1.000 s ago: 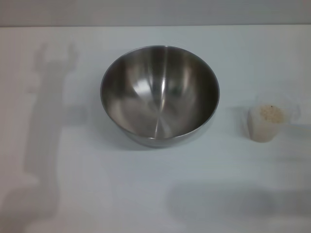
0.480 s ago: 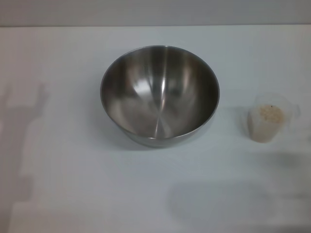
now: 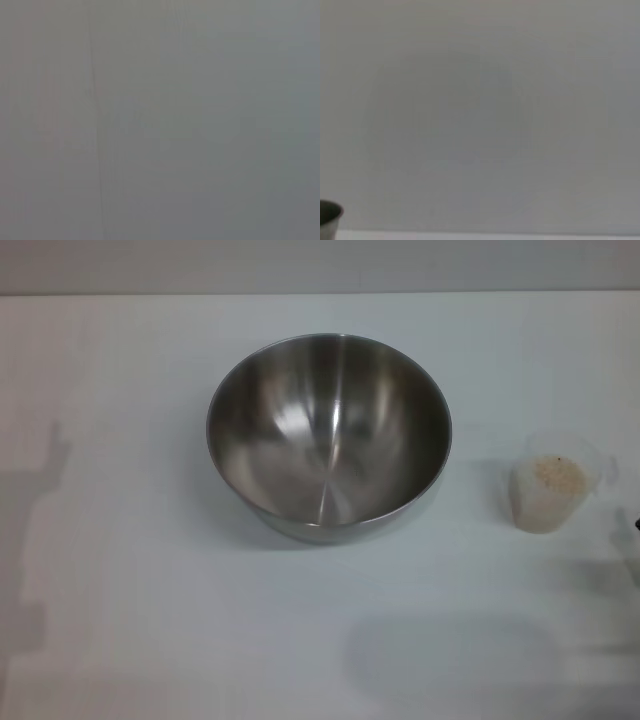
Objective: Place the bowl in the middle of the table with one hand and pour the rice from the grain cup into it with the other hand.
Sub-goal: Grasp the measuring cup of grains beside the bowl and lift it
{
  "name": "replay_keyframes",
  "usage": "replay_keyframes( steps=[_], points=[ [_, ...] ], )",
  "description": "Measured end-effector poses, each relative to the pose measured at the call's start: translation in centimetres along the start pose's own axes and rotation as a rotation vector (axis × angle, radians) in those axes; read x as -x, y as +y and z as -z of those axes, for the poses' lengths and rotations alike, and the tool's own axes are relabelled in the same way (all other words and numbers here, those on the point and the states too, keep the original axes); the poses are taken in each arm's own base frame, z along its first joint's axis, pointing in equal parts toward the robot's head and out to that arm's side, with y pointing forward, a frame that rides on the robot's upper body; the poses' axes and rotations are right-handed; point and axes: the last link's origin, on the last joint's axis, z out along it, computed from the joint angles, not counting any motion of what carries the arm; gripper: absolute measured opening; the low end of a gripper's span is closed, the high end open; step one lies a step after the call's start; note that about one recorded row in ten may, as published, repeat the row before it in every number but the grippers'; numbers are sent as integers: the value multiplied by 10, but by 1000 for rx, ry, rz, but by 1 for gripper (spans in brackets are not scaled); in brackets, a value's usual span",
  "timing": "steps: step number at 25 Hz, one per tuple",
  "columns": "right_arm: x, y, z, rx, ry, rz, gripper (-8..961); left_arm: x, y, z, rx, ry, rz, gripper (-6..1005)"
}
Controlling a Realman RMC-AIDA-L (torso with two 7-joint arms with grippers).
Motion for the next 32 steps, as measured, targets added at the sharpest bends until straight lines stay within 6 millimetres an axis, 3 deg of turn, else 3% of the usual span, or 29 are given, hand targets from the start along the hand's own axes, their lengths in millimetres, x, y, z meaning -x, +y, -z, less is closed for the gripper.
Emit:
replay_keyframes(
  steps=[32],
  points=[
    [-11,9,-35,45,94,0,821,-4,-5,10,-7,24,-9,846]
  ],
)
